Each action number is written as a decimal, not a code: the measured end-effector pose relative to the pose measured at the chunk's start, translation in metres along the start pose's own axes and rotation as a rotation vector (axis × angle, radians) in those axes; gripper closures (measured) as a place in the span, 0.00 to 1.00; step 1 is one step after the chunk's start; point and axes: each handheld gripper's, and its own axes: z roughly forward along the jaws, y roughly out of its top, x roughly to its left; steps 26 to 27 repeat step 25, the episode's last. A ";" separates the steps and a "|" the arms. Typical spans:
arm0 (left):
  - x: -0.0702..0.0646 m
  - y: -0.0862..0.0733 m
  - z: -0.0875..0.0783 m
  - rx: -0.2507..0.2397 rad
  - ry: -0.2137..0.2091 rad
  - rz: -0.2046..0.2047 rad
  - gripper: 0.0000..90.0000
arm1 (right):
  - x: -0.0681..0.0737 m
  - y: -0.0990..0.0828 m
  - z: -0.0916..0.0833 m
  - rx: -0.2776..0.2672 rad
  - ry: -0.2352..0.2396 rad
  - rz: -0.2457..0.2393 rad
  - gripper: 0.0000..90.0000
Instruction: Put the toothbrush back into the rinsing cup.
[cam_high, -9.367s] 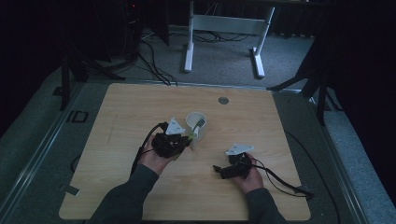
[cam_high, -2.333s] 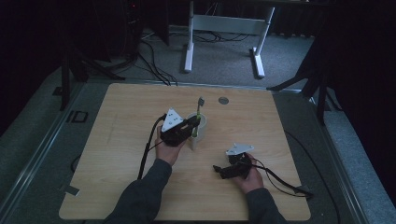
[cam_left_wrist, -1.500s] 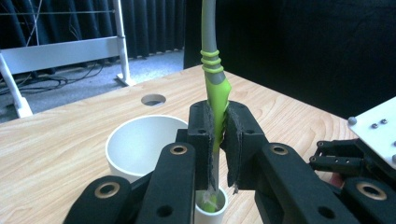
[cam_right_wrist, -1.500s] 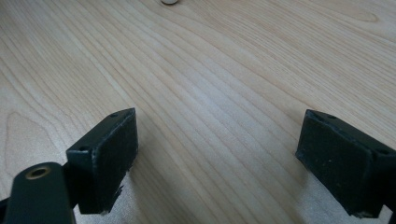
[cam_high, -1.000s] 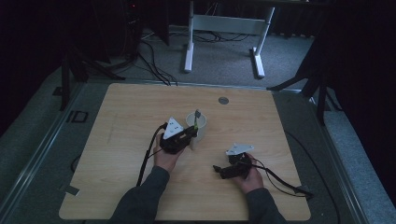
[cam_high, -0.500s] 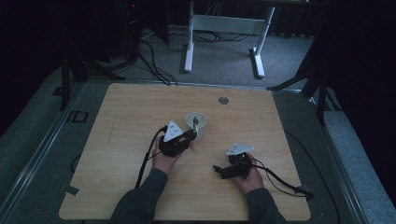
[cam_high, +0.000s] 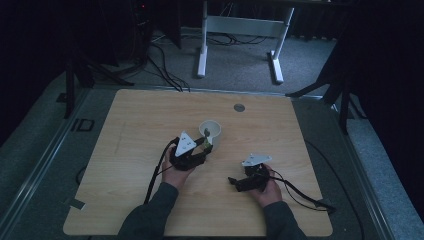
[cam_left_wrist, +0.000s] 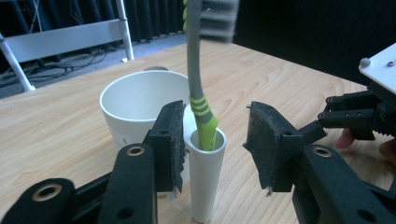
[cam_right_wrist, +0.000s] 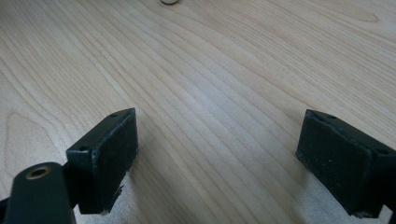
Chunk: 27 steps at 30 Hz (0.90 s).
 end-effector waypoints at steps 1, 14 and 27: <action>0.000 0.001 -0.001 -0.005 0.002 -0.002 0.62 | 0.000 0.000 0.000 0.000 0.000 0.000 0.13; 0.004 -0.002 -0.014 0.010 0.033 -0.020 0.54 | 0.000 0.000 0.000 0.001 0.000 0.001 0.13; 0.009 -0.013 -0.019 0.053 0.037 -0.047 0.54 | 0.000 0.000 0.000 0.000 0.000 -0.002 0.13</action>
